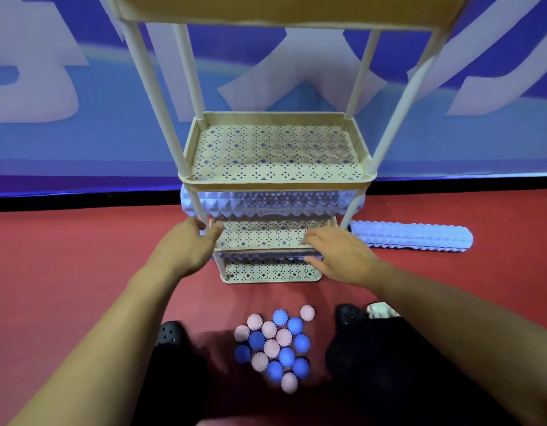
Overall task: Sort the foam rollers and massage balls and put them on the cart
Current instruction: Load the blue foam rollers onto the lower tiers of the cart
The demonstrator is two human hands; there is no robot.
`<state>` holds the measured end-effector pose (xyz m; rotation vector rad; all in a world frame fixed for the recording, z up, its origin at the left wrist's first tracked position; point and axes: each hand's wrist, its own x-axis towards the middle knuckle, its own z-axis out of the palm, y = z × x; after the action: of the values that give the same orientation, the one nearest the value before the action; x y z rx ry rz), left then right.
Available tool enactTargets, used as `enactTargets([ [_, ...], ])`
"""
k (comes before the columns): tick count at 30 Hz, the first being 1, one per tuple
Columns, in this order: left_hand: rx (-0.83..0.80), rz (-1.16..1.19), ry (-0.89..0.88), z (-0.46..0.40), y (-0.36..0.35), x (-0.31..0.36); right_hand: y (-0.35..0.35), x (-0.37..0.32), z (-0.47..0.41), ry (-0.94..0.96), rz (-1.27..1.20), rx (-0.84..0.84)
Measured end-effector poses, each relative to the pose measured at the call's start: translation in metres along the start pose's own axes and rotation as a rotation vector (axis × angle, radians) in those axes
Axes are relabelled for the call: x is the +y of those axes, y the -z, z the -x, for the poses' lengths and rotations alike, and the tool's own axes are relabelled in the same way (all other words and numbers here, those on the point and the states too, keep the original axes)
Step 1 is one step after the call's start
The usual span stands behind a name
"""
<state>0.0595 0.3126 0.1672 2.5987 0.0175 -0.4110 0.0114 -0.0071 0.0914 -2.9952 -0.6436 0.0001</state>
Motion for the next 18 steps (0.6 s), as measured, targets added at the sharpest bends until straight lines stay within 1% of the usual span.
enactTargets([
  [2,-0.103,-0.056,-0.082,0.003,-0.016,0.014,-0.001,0.017,0.024,-0.015,0.029,-0.081],
  [7,-0.24,-0.115,-0.352,0.015,-0.082,0.073,-0.009,0.074,0.075,-0.232,0.025,-0.291],
  [11,-0.301,-0.104,-0.523,0.018,-0.147,0.117,-0.026,0.123,0.098,-0.369,-0.012,-0.326],
  [14,-0.36,-0.144,-0.572,0.01,-0.201,0.141,-0.047,0.162,0.105,-0.425,-0.069,-0.341],
  [18,-0.418,-0.116,-0.524,-0.017,-0.271,0.17,-0.089,0.213,0.106,-0.515,-0.141,-0.355],
])
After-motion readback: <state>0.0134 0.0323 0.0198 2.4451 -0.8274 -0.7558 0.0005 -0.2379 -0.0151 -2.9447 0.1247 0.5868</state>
